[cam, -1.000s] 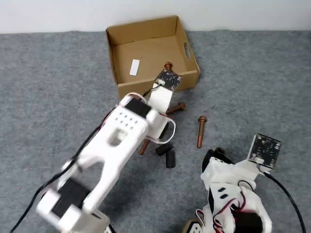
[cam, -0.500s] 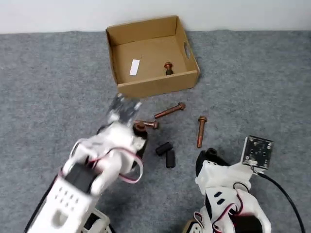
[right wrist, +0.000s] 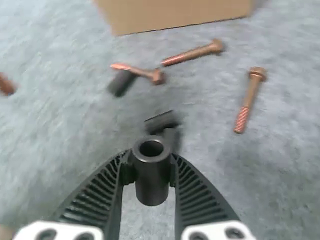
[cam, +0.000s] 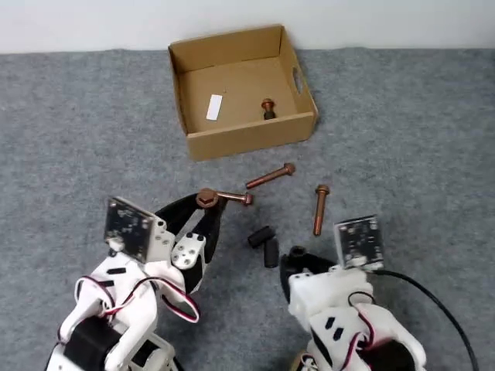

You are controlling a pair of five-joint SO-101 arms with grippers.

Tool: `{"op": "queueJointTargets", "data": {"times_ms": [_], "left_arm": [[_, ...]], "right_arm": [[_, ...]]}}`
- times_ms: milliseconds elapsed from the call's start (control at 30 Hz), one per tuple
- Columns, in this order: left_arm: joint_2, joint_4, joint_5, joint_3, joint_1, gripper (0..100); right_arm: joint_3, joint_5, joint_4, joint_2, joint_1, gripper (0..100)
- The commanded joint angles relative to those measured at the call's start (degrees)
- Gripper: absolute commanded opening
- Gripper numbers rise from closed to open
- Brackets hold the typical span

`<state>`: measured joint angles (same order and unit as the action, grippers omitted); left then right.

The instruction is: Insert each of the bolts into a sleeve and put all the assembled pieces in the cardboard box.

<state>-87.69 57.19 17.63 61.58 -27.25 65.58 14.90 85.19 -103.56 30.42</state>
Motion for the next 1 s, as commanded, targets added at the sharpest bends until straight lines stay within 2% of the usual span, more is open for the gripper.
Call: {"op": "queueJointTargets", "data": {"times_ms": [0, 167, 367, 967], "left_arm": [[-1.05, -2.64, 5.45, -0.66, -0.44, 0], [-1.05, -6.07, 9.32, -0.84, -0.70, 0], [-1.14, -6.33, 9.49, -0.75, -6.33, 0], [-1.05, -6.86, 9.58, 3.47, -12.84, 0]], "right_arm": [[-1.14, -3.87, -3.74, 0.13, 6.11, 0.8], [1.49, -6.95, -8.40, 0.22, 12.35, 0.8], [3.16, -7.12, -10.59, 0.22, 15.69, 0.8], [3.08, -7.21, -10.77, 0.13, 15.78, 0.8]]}}
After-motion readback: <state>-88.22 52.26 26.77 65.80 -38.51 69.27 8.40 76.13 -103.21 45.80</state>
